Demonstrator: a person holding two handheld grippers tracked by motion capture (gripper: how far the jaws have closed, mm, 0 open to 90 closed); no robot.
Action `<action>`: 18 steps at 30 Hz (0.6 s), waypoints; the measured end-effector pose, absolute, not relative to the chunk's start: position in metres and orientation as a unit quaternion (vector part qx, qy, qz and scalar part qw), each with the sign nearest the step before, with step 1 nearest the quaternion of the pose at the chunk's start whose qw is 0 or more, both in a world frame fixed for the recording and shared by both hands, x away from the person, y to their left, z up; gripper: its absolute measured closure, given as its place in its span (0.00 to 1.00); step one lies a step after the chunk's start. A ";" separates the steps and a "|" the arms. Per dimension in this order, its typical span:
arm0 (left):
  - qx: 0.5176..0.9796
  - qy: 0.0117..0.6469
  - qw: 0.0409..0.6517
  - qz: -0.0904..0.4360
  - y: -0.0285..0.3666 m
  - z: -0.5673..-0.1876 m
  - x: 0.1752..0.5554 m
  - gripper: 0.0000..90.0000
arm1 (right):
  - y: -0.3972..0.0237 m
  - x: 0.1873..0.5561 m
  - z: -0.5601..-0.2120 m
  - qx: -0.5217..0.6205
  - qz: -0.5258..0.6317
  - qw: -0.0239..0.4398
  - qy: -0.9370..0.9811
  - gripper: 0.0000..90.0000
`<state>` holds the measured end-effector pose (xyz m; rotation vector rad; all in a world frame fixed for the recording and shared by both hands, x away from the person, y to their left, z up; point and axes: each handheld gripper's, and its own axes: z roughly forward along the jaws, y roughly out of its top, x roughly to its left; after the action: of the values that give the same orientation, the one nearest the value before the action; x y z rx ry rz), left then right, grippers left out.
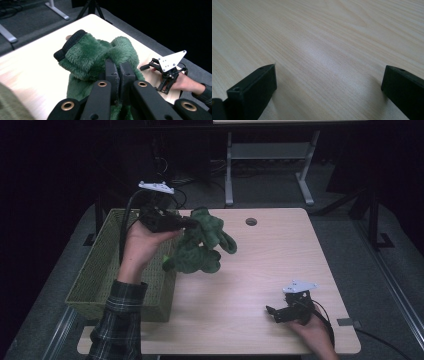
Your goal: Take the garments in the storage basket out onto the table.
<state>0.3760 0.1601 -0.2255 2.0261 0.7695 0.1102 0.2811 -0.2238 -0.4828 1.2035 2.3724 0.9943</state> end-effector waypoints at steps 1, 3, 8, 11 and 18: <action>0.825 0.313 0.468 0.043 0.157 -0.228 0.376 0.97 | -0.224 0.281 -0.483 0.419 0.346 0.150 0.826 0.00; 0.825 0.311 0.470 0.037 0.151 -0.233 0.376 0.97 | -0.224 0.281 -0.483 0.419 0.346 0.150 0.826 0.00; 0.828 0.302 0.472 0.022 0.136 -0.243 0.375 0.97 | -0.224 0.281 -0.483 0.420 0.347 0.150 0.825 0.00; 0.831 0.298 0.469 0.015 0.127 -0.250 0.374 0.97 | -0.224 0.281 -0.483 0.419 0.346 0.150 0.826 0.00; 0.837 0.288 0.465 -0.002 0.104 -0.270 0.372 0.97 | -0.224 0.281 -0.483 0.420 0.347 0.149 0.825 0.00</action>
<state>0.3722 0.1043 -0.2703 2.0546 0.7082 -0.0041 0.2810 -0.2236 -0.4828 1.2077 2.3710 0.9975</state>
